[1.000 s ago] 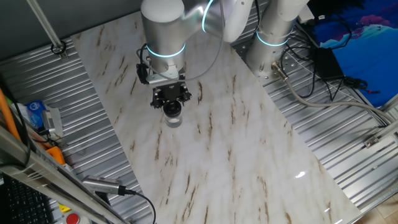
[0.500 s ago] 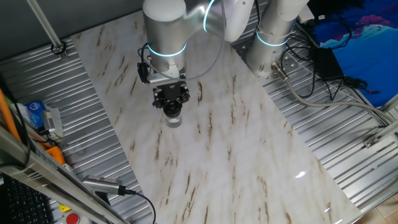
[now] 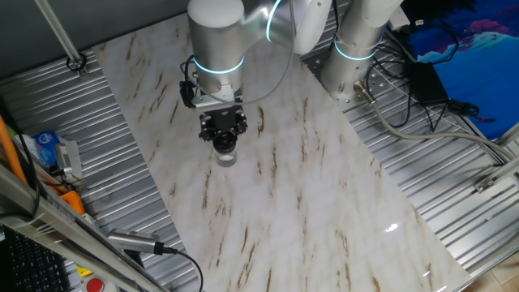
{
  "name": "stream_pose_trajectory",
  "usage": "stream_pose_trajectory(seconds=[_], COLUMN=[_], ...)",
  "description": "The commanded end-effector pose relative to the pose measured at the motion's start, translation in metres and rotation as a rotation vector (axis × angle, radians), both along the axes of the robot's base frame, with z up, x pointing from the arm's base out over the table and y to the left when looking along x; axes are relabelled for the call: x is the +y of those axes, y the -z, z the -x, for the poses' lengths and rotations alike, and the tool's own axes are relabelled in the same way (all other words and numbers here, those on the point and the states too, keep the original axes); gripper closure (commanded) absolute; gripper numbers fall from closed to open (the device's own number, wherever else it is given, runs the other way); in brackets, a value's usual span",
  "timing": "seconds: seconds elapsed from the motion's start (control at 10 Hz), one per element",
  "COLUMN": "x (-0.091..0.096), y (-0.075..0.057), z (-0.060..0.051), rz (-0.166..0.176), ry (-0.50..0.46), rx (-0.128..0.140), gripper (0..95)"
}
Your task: Screw the lid onto the jar
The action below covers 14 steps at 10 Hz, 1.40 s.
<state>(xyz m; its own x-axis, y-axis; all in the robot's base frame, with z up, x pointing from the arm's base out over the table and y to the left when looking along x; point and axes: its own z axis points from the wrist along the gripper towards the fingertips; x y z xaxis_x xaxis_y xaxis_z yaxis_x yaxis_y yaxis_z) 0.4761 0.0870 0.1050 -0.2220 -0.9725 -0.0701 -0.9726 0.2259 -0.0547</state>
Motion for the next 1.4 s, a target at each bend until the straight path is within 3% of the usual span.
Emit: stream_pose_trajectory(seconds=[0.1,0.8,1.4], x=[-0.0002,-0.0003,-0.0008], y=[0.0019,0.0022,0.0036], z=[-0.0008,-0.0008,-0.0011], rz=[0.000,-0.012,-0.031], ry=[0.024,0.105,0.250], rx=[-0.014,-0.012,-0.021], gripper=[95.0,95.0,95.0])
